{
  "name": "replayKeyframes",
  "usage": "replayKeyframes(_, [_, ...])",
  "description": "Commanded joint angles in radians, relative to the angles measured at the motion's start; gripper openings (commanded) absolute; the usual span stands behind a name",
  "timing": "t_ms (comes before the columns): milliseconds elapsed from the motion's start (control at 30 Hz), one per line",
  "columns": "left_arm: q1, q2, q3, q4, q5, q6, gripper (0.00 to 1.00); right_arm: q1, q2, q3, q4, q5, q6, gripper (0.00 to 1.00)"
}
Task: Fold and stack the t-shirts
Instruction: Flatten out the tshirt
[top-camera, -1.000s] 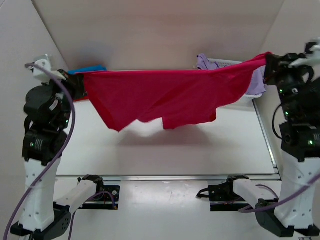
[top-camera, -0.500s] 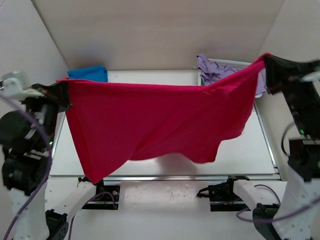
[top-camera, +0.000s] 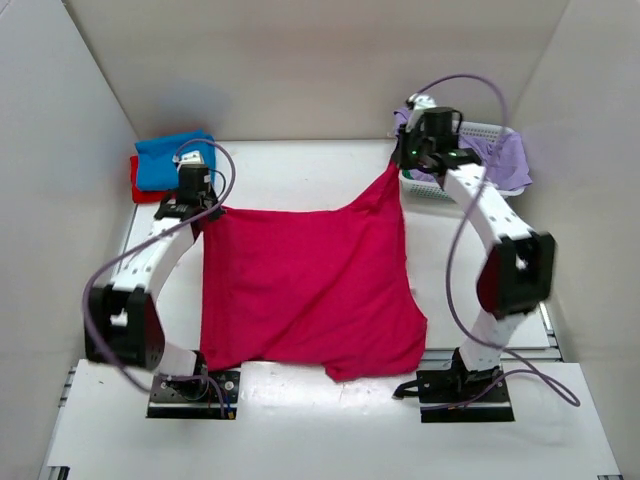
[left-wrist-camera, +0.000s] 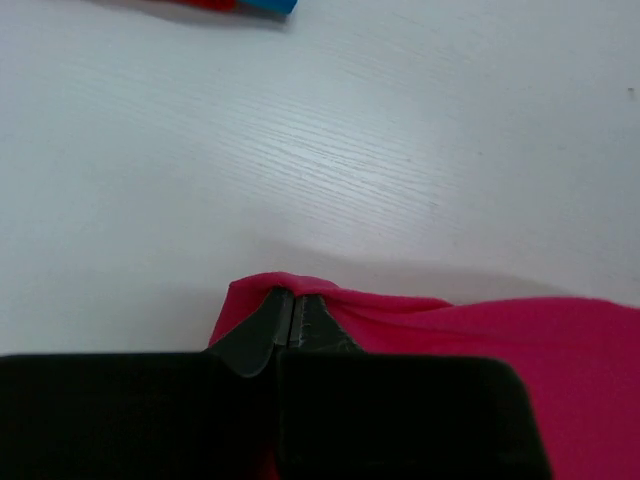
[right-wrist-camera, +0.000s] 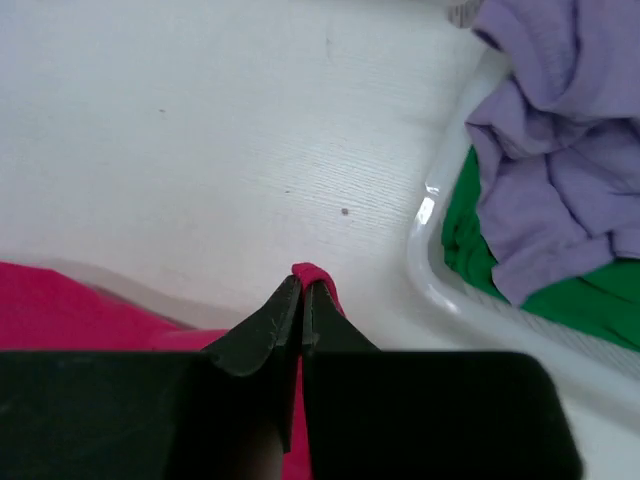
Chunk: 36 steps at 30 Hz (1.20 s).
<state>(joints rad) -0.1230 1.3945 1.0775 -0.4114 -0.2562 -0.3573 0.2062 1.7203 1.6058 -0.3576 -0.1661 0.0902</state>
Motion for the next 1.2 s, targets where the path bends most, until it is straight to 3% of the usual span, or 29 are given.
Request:
replayKeyframes(0, [0.026, 0.079, 0.051, 0.199, -0.015, -0.019, 0.0, 0.028, 0.135, 0.155, 0.08, 0.068, -0.047, 0.0])
replayKeyframes(67, [0.037, 0.15, 0.097, 0.233, -0.032, -0.008, 0.0, 0.032, 0.232, 0.27, 0.051, 0.111, -0.05, 0.01])
replayKeyframes(100, [0.051, 0.194, 0.146, 0.237, -0.044, -0.003, 0.04, 0.026, 0.29, 0.346, 0.031, 0.112, -0.062, 0.02])
replayKeyframes(133, [0.062, 0.24, 0.198, 0.227, -0.044, 0.018, 0.12, 0.018, 0.338, 0.421, 0.014, 0.117, -0.072, 0.1])
replayKeyframes(167, [0.069, 0.259, 0.234, 0.217, -0.04, 0.018, 0.31, 0.019, 0.363, 0.463, -0.003, 0.126, -0.066, 0.24])
replayKeyframes(200, [0.078, 0.296, 0.296, 0.18, -0.038, 0.027, 0.57, 0.015, 0.402, 0.556, -0.051, 0.122, -0.072, 0.41])
replayKeyframes(267, [0.111, 0.307, 0.352, 0.129, -0.032, 0.037, 0.78, 0.021, 0.467, 0.699, -0.151, 0.144, -0.083, 0.57])
replayKeyframes(300, [0.118, 0.295, 0.346, 0.131, -0.029, 0.038, 0.81, 0.028, 0.482, 0.782, -0.218, 0.161, -0.114, 0.61])
replayKeyframes(400, [0.167, 0.181, 0.262, 0.132, 0.03, 0.055, 0.8, 0.058, 0.458, 0.823, -0.299, 0.266, -0.152, 0.61])
replayKeyframes(500, [0.169, 0.063, 0.187, -0.014, 0.095, 0.092, 0.77, 0.064, 0.31, 0.628, -0.327, 0.274, -0.127, 0.58])
replayKeyframes(600, [0.088, -0.055, 0.058, -0.101, 0.135, 0.116, 0.73, 0.065, 0.093, 0.257, -0.244, 0.217, -0.067, 0.46])
replayKeyframes(667, [0.045, -0.136, -0.074, -0.127, 0.156, 0.124, 0.72, 0.065, -0.061, 0.003, -0.176, 0.188, -0.027, 0.44])
replayKeyframes(800, [-0.016, -0.218, -0.246, -0.165, 0.199, 0.1, 0.74, 0.082, -0.171, -0.236, -0.208, 0.129, 0.025, 0.44])
replayKeyframes(933, [-0.053, -0.197, -0.315, -0.202, 0.146, 0.101, 0.68, 0.113, -0.332, -0.553, -0.153, 0.139, 0.13, 0.44])
replayKeyframes(1000, [-0.072, -0.167, -0.321, -0.216, 0.098, 0.107, 0.61, 0.091, -0.39, -0.637, -0.13, 0.08, 0.16, 0.43])
replayKeyframes(1167, [-0.113, -0.12, -0.37, -0.198, 0.043, 0.101, 0.58, 0.091, -0.459, -0.751, -0.118, 0.076, 0.178, 0.42])
